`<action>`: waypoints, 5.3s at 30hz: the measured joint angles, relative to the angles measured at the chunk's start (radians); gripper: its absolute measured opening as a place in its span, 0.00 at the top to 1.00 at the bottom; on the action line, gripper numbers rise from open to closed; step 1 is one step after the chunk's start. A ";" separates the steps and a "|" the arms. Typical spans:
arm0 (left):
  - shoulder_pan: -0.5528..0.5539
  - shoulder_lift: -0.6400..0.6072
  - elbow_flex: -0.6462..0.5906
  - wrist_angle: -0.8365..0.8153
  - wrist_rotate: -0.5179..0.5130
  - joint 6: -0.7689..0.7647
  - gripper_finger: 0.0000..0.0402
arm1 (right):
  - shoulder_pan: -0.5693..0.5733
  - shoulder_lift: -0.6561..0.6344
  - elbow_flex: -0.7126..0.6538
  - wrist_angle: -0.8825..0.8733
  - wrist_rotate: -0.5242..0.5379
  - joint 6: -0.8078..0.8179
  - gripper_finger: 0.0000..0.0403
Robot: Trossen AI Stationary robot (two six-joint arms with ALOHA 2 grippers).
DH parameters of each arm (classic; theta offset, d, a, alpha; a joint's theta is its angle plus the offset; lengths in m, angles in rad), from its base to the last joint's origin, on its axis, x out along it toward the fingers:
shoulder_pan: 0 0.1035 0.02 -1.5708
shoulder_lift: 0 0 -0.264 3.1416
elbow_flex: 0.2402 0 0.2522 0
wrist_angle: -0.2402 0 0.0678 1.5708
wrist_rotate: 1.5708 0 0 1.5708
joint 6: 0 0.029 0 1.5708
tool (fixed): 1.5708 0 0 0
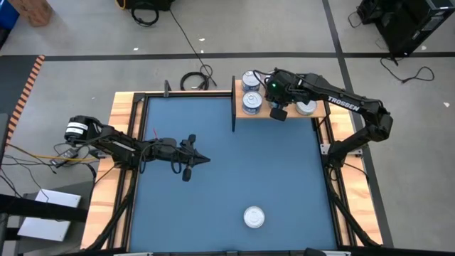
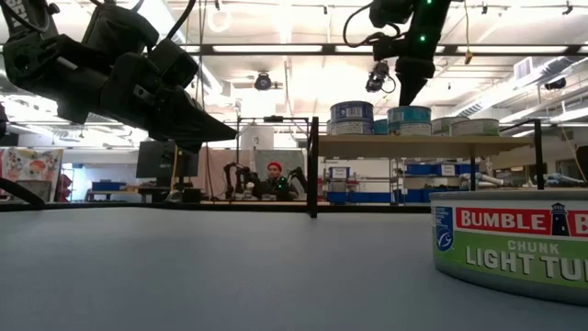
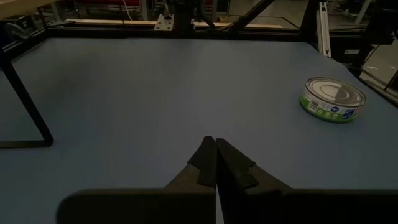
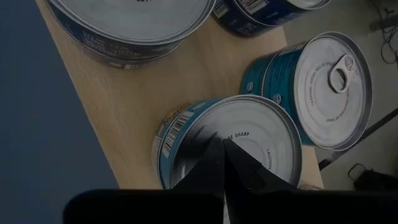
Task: Stack canned seafood by type on shelf
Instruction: Stack the light blue tuna can on top of the light blue tuna can on the shelf, then stack the green tuna can on top of the green tuna can on the shelf
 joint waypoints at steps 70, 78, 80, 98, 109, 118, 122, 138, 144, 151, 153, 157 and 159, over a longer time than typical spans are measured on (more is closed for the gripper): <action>-0.164 0.000 0.071 0.023 -0.018 0.087 1.00 | 0.990 -0.032 -0.453 0.750 -0.186 0.581 0.99; -0.190 0.000 0.085 0.014 -0.068 0.110 1.00 | 1.021 0.152 -0.453 0.892 -0.295 0.580 0.99; -0.190 0.000 0.085 0.008 -0.071 0.110 1.00 | 1.020 0.184 -0.453 0.893 -0.299 0.580 0.99; -0.190 0.000 0.085 -0.011 -0.082 0.109 1.00 | 0.919 0.224 -0.453 0.852 -0.148 0.575 0.99; -0.190 0.000 0.085 -0.010 -0.082 0.108 1.00 | 0.942 0.225 -0.409 0.885 -0.510 0.518 0.99; -0.189 0.000 0.085 -0.029 -0.083 0.103 1.00 | 0.959 0.229 -0.467 0.890 -0.527 0.533 0.99; -0.189 0.000 0.085 -0.029 -0.083 0.102 1.00 | 0.958 0.229 -0.489 0.889 -0.527 0.536 0.99; -0.189 0.000 0.085 -0.031 -0.084 0.102 1.00 | 0.933 0.216 -0.449 0.885 -0.490 0.574 0.98; -0.189 0.000 0.085 -0.031 -0.084 0.102 1.00 | 0.961 0.239 -0.451 0.960 -0.603 0.548 0.98; -0.189 0.000 0.085 -0.032 -0.084 0.101 1.00 | 0.967 0.311 -0.455 0.962 -0.594 0.570 0.99; -0.189 0.000 0.085 -0.032 -0.084 0.101 1.00 | 0.961 0.313 -0.454 0.951 -0.574 0.579 0.98; -0.189 0.000 0.085 -0.031 -0.084 0.101 1.00 | 0.944 0.298 -0.454 0.931 -0.450 0.577 0.98; -0.189 0.000 0.085 -0.031 -0.084 0.101 1.00 | 0.934 0.294 -0.454 0.927 -0.384 0.577 0.98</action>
